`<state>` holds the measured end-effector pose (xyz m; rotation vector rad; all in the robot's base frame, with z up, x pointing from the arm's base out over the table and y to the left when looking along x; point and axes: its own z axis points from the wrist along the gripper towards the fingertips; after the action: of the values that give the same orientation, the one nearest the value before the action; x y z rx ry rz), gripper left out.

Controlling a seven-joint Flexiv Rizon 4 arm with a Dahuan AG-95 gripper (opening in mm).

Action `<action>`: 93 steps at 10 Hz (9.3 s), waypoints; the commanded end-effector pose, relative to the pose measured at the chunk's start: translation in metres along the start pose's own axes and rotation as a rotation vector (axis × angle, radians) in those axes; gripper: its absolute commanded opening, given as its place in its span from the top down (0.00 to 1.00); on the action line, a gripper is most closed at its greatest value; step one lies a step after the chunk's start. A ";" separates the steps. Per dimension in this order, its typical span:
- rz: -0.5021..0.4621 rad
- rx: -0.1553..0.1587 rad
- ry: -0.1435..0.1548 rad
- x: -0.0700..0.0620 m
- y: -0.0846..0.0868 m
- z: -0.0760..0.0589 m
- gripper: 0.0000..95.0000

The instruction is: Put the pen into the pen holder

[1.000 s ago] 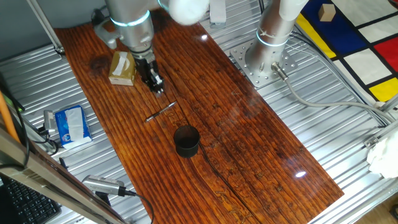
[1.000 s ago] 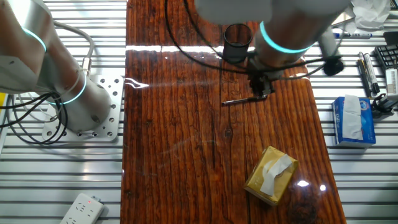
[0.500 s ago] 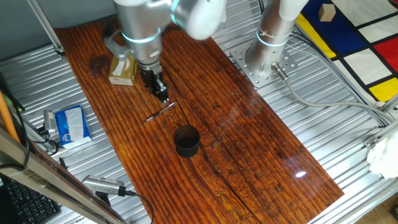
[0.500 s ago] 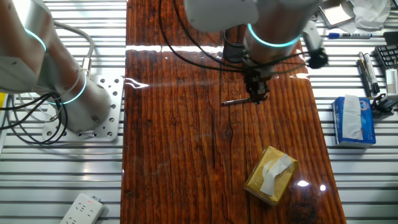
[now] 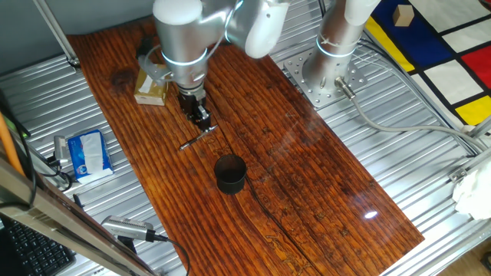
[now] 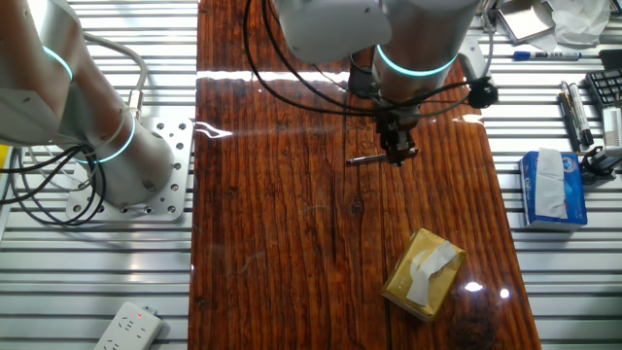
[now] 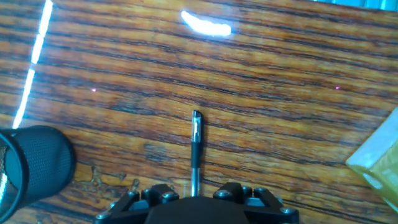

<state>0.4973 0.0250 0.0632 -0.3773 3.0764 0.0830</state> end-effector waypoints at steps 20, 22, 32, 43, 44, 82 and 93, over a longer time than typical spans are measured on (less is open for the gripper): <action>-0.001 0.008 -0.009 0.004 0.007 0.026 0.60; -0.003 0.008 -0.007 0.004 0.007 0.026 0.60; -0.002 0.003 0.017 0.004 0.007 0.026 0.60; -0.005 0.016 0.010 0.010 0.000 0.047 0.80; -0.004 0.017 0.010 0.010 0.000 0.048 0.80; -0.009 -0.043 0.294 -0.005 0.009 -0.033 1.00; 0.058 -0.155 0.416 -0.001 0.022 -0.054 1.00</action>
<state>0.4944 0.0436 0.1181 -0.3497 3.5136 0.2961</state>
